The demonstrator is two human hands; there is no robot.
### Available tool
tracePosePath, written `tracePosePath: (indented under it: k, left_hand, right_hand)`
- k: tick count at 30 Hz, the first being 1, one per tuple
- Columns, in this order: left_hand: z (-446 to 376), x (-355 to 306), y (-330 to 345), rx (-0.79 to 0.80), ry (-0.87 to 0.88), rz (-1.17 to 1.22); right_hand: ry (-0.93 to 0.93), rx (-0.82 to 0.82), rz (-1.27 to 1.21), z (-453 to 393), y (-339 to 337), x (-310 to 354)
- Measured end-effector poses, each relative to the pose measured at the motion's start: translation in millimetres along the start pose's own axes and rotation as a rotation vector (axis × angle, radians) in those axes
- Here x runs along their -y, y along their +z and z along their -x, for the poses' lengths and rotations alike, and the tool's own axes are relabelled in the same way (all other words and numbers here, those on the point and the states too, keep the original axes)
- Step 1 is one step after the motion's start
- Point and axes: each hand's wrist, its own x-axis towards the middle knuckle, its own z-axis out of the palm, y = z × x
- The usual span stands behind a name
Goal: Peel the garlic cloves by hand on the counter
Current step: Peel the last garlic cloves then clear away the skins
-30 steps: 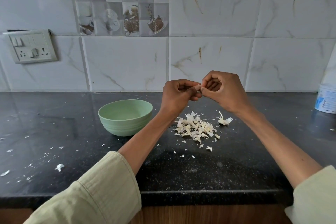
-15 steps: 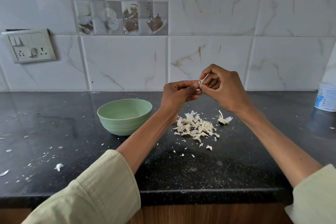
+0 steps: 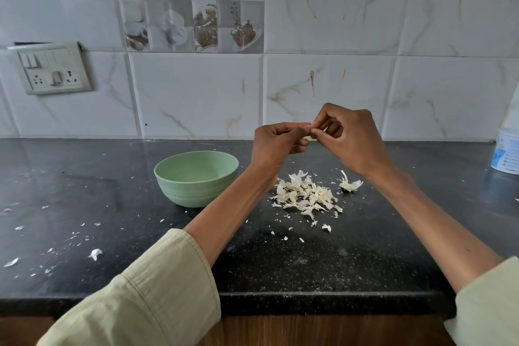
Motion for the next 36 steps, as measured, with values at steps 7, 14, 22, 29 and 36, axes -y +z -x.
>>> tracePosePath:
  k: [7, 14, 22, 29, 36]
  left_hand:
    - [-0.1, 0.4, -0.1, -0.012, 0.001, -0.034]
    - [1.9, 0.5, 0.4, -0.013, 0.011, -0.038]
    - [2.8, -0.3, 1.1, -0.002, 0.030, -0.055]
    - [4.4, -0.9, 3.1, 0.023, 0.018, -0.052]
    - [4.8, -1.5, 4.8, -0.001, -0.050, 0.027]
  right_hand:
    - [0.001, 0.016, -0.018, 0.1, 0.6, -1.7]
    - [0.013, 0.022, -0.050, 0.8, -0.1, -0.2]
    - [0.013, 0.027, -0.062, 0.8, -1.6, 0.2]
    - [0.035, 0.047, -0.085, 0.6, -2.0, -1.9]
    - [0.006, 0.093, -0.089, 1.3, -0.2, -1.8]
